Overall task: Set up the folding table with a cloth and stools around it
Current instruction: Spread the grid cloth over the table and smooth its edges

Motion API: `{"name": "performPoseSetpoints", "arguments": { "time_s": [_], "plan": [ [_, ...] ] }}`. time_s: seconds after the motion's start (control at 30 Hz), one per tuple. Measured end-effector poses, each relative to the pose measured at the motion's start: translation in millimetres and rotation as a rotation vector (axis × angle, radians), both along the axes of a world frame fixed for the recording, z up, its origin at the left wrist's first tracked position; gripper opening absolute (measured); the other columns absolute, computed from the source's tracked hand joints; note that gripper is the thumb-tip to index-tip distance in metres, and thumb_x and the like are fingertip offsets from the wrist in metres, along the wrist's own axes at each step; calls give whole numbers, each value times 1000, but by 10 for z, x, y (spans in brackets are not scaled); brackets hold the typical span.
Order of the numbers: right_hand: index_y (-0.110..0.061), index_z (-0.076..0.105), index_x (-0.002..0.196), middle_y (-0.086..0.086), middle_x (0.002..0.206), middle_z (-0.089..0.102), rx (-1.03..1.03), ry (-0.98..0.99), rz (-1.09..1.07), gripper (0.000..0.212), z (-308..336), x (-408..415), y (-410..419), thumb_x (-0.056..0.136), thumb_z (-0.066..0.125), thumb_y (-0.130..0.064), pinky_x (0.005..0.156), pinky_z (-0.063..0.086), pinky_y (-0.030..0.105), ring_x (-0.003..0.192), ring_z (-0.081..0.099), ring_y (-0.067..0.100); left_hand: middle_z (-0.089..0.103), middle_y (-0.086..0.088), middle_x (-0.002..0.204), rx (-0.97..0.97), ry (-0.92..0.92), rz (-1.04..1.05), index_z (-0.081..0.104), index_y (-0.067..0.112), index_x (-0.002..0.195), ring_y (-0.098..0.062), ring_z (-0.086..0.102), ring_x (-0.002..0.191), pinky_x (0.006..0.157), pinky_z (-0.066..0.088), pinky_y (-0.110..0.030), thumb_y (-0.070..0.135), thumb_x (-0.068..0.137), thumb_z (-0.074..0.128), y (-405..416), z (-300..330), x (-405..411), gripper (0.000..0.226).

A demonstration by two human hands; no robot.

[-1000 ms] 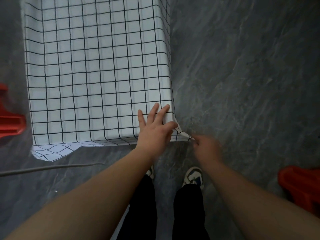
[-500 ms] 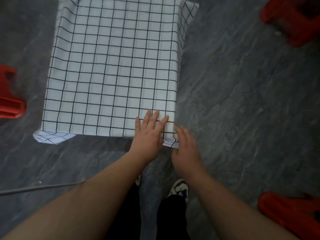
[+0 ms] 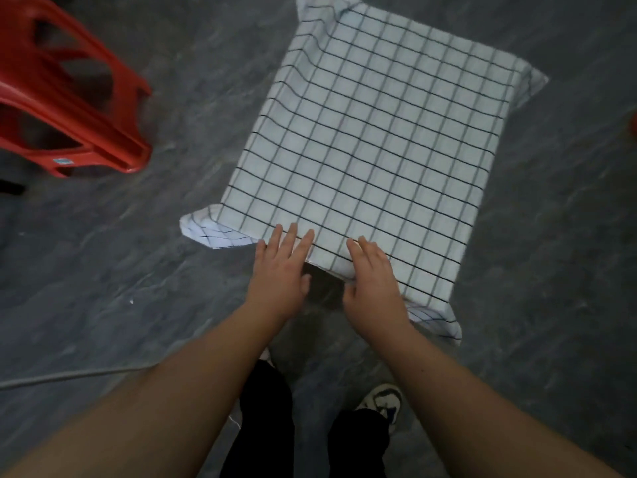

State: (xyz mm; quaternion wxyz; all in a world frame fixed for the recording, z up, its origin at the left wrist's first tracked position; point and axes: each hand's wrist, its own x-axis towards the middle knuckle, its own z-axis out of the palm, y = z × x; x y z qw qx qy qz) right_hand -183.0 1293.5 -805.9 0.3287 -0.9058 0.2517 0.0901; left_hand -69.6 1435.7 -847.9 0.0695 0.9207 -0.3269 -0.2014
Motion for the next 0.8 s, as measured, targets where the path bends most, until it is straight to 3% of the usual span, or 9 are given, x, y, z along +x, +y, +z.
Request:
{"name": "performPoseSetpoints", "arguments": {
  "time_s": [0.23,0.4,0.53,0.7,0.8],
  "plan": [
    [-16,28,155,6,162,24,-10,30,101,72,17,815,510,90,57,-9,122,8,32,151,13,24,16,-8,163,-30,21,109,15,22,156,-30,3,151,121,13,-49,31,90,62,668,9,673,82],
    [-15,26,156,6,164,21,-28,42,169,70,-37,1305,755,92,55,-9,122,7,33,152,9,25,23,-8,161,-145,63,202,25,17,154,-29,10,151,121,12,-48,17,86,64,1048,-43,1178,79],
    [-17,23,157,4,165,18,-47,43,236,69,-152,1606,958,95,54,-12,122,5,32,153,5,21,22,-6,162,-113,113,302,26,24,154,-28,12,150,121,13,-46,18,86,66,1310,-243,1478,79],
    [-17,26,155,5,164,23,-150,13,330,65,-370,1843,1177,95,52,-19,124,14,42,152,10,22,23,-9,161,-161,263,493,37,24,149,-29,20,147,118,19,-43,14,85,67,1504,-553,1589,71],
    [-18,22,156,6,165,17,-226,-3,386,65,-526,1864,1258,96,47,-25,124,11,49,153,6,24,27,-9,159,-254,356,636,41,22,147,-28,22,146,117,20,-39,10,84,66,1576,-731,1638,69]
  ]
}}
